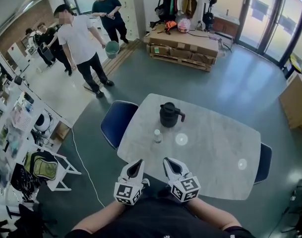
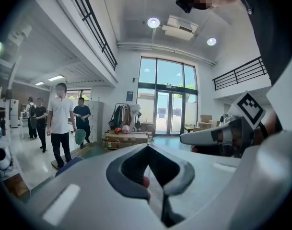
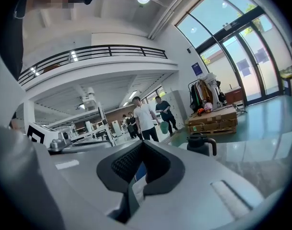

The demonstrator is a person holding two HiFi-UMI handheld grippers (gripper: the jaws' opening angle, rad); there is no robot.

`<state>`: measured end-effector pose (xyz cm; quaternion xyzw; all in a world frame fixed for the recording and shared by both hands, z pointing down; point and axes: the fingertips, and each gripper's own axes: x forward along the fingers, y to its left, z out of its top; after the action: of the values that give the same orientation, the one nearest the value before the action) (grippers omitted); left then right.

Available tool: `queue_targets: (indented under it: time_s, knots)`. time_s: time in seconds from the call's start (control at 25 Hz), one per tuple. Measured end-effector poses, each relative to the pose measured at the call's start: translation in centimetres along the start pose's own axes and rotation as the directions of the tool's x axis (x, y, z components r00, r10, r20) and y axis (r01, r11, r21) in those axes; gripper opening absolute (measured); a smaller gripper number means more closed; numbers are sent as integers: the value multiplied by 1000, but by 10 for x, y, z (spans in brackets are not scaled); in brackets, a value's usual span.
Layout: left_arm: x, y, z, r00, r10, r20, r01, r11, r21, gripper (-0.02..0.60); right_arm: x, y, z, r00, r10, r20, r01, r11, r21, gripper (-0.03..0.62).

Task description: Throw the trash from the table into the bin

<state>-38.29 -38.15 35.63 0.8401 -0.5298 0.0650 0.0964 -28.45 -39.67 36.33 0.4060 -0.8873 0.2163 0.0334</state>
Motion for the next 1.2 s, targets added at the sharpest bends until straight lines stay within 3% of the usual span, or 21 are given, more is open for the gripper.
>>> queue_targets:
  time_s: [0.28, 0.4, 0.52, 0.64, 0.8, 0.92, 1.16, 1.2]
  knots:
    - [70, 44, -9, 995, -74, -64, 75, 997, 15, 2, 12, -47, 22, 983, -176, 46, 174, 984, 47, 28]
    - [98, 50, -22, 986, -119, -119, 124, 992, 35, 78, 8, -63, 26, 969, -241, 47, 238, 970, 56, 28]
    - [133, 50, -48, 969, -155, -193, 173, 981, 82, 149, 2, -76, 31, 956, -286, 61, 283, 957, 63, 28]
    - [169, 55, -88, 942, -181, -281, 210, 975, 78, 186, -1, -81, 24, 946, -320, 58, 316, 946, 72, 28]
    - [214, 69, -133, 912, -164, -376, 199, 978, 56, 238, -8, -87, 21, 929, -366, 56, 362, 929, 73, 28]
    - [236, 72, -152, 899, -157, -410, 207, 975, 81, 272, -17, -92, 20, 914, -402, 60, 397, 914, 82, 28]
    - [251, 77, -163, 913, -123, -389, 186, 974, 131, 278, -29, -96, 11, 890, -454, 50, 449, 889, 91, 28]
    - [252, 78, -162, 918, -116, -379, 176, 976, 129, 251, -31, -98, 10, 887, -460, 48, 454, 886, 93, 28]
